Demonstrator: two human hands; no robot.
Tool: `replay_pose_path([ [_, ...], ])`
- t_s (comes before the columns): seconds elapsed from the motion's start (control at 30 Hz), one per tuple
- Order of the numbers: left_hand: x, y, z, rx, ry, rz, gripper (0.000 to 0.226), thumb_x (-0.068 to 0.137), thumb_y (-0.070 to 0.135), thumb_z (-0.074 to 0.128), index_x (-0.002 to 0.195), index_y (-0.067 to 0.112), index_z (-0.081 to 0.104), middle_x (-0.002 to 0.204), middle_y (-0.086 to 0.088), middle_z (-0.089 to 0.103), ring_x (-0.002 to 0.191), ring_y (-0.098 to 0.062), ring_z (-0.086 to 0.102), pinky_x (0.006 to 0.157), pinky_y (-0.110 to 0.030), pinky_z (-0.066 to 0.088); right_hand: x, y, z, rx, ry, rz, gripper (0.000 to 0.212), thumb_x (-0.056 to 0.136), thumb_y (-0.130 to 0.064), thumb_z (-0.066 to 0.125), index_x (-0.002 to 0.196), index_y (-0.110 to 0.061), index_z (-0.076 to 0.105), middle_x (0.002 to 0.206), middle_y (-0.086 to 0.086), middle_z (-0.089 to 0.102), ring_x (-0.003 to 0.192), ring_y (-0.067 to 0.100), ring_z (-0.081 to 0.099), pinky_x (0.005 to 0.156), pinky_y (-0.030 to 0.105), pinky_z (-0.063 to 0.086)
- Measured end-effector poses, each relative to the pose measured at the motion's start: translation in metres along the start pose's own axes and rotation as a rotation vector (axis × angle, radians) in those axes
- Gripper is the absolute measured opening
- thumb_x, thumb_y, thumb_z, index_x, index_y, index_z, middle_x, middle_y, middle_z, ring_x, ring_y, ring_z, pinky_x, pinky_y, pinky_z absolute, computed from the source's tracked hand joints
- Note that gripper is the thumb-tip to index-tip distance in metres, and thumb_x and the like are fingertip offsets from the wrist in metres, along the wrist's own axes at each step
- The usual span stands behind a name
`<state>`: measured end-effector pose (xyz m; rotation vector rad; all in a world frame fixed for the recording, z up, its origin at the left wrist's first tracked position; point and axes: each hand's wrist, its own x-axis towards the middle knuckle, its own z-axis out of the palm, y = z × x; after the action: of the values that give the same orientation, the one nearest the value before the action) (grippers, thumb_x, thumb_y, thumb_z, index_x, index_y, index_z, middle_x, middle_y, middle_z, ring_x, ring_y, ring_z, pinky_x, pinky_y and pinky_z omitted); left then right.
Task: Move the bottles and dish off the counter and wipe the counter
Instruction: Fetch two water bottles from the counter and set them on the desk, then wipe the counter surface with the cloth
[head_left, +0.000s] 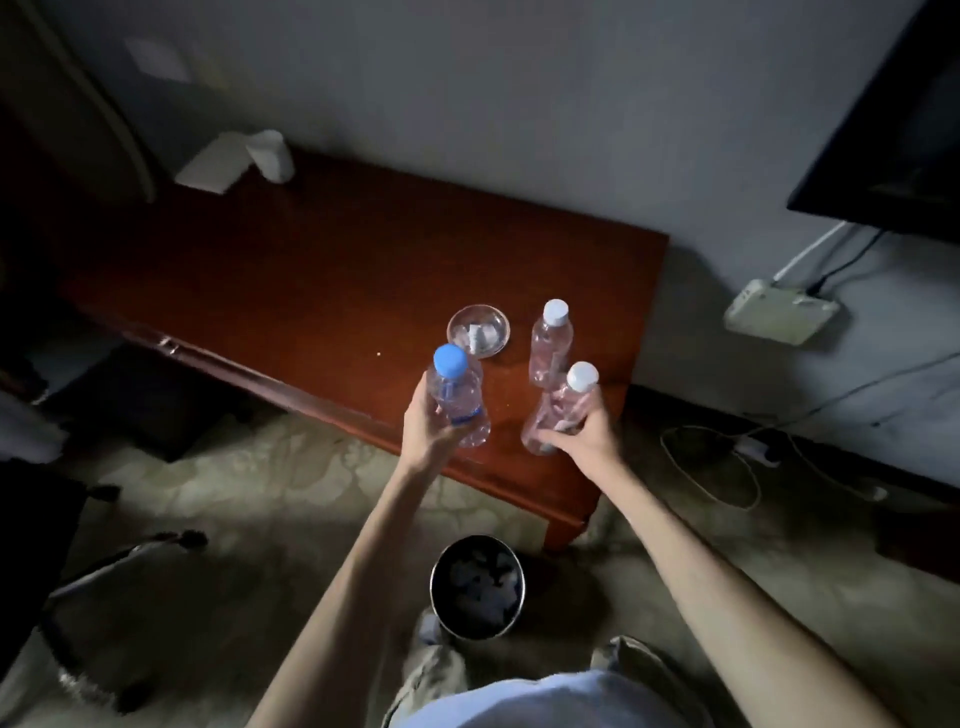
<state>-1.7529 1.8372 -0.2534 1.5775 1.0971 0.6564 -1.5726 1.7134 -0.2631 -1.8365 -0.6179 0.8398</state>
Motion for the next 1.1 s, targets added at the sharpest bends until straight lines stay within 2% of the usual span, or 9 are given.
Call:
replay_pose_path([
  [0.2,0.056,-0.022,-0.025,0.107,-0.166,0.044,0.062,0.056,0.018,0.086,0.107,0.028,0.053,0.099,0.001,0.071,0.088,-0.02,0.069,0.07,-0.026,0.056,-0.012,0.004,0.044,-0.036,0.21,0.074,0.081,0.054,0.003,0.089,0.122,-0.015,0.049,0.099,-0.012,0.06,0.092,0.01,0.06,0.086,0.028,0.049],
  [0.3,0.075,-0.031,-0.025,0.104,-0.219,0.041,0.066,0.053,0.019,0.085,0.11,0.032,0.054,0.1,-0.001,0.07,0.088,-0.024,0.07,0.071,-0.043,0.06,-0.01,0.005,0.053,-0.027,0.279,0.072,0.079,0.054,0.005,0.089,0.121,-0.006,0.05,0.098,-0.012,0.06,0.093,0.008,0.059,0.079,0.008,0.044],
  [0.4,0.087,-0.039,-0.02,0.09,-0.252,0.051,0.071,0.054,0.019,0.086,0.115,0.032,0.053,0.104,-0.005,0.07,0.09,-0.027,0.071,0.069,-0.05,0.06,0.001,0.003,0.059,-0.002,0.308,0.062,0.079,0.055,0.008,0.088,0.122,-0.007,0.049,0.1,-0.011,0.059,0.093,0.006,0.058,0.076,0.002,0.044],
  [0.67,0.091,-0.046,-0.016,0.244,-0.279,0.083,0.07,0.056,0.031,0.087,0.116,0.026,0.051,0.109,0.002,0.066,0.096,-0.019,0.066,0.078,-0.038,0.06,0.002,0.013,0.065,-0.094,0.332,0.086,0.085,0.055,-0.004,0.091,0.126,-0.012,0.045,0.12,0.0,0.059,0.112,0.016,0.056,0.09,0.023,0.04],
  [0.77,0.08,-0.048,-0.021,0.345,-0.262,0.051,0.08,0.056,0.03,0.09,0.123,0.013,0.049,0.116,-0.003,0.055,0.108,-0.02,0.049,0.089,-0.033,0.048,-0.018,0.024,0.06,-0.062,0.367,0.098,0.092,0.055,-0.003,0.091,0.132,-0.012,0.041,0.131,0.0,0.05,0.118,0.013,0.05,0.098,0.026,0.04],
  [0.83,0.064,-0.053,-0.034,0.346,-0.208,0.015,0.078,0.057,0.027,0.091,0.121,0.008,0.05,0.112,-0.005,0.049,0.104,-0.019,0.041,0.088,-0.032,0.041,-0.038,0.035,0.054,-0.014,0.453,0.133,0.079,0.063,-0.007,0.087,0.13,-0.01,0.045,0.13,0.002,0.053,0.114,0.014,0.053,0.096,0.027,0.044],
  [0.93,0.025,-0.067,-0.056,0.25,-0.157,-0.066,0.056,0.061,0.03,0.089,0.102,0.011,0.055,0.094,-0.004,0.057,0.081,-0.019,0.054,0.075,-0.035,0.047,-0.086,0.066,0.045,0.07,0.566,0.233,0.043,0.081,-0.018,0.076,0.117,-0.008,0.056,0.117,0.008,0.064,0.1,0.017,0.062,0.086,0.019,0.051],
  [1.0,-0.011,-0.083,-0.063,0.224,-0.24,-0.187,0.041,0.068,0.026,0.086,0.094,0.013,0.057,0.082,-0.002,0.063,0.067,-0.013,0.057,0.066,-0.031,0.048,-0.13,0.103,0.04,0.127,0.556,0.393,0.032,0.087,-0.023,0.071,0.111,-0.008,0.058,0.113,0.008,0.068,0.093,0.014,0.064,0.074,0.006,0.047],
  [1.1,-0.056,-0.125,-0.059,0.376,-0.627,-0.348,0.021,0.075,0.024,0.081,0.083,0.02,0.061,0.081,-0.01,0.069,0.055,-0.01,0.065,0.05,-0.023,0.05,-0.211,0.17,0.036,0.173,0.489,0.658,0.046,0.082,-0.049,0.07,0.106,-0.013,0.057,0.121,0.005,0.067,0.106,0.02,0.064,0.092,0.029,0.051],
])
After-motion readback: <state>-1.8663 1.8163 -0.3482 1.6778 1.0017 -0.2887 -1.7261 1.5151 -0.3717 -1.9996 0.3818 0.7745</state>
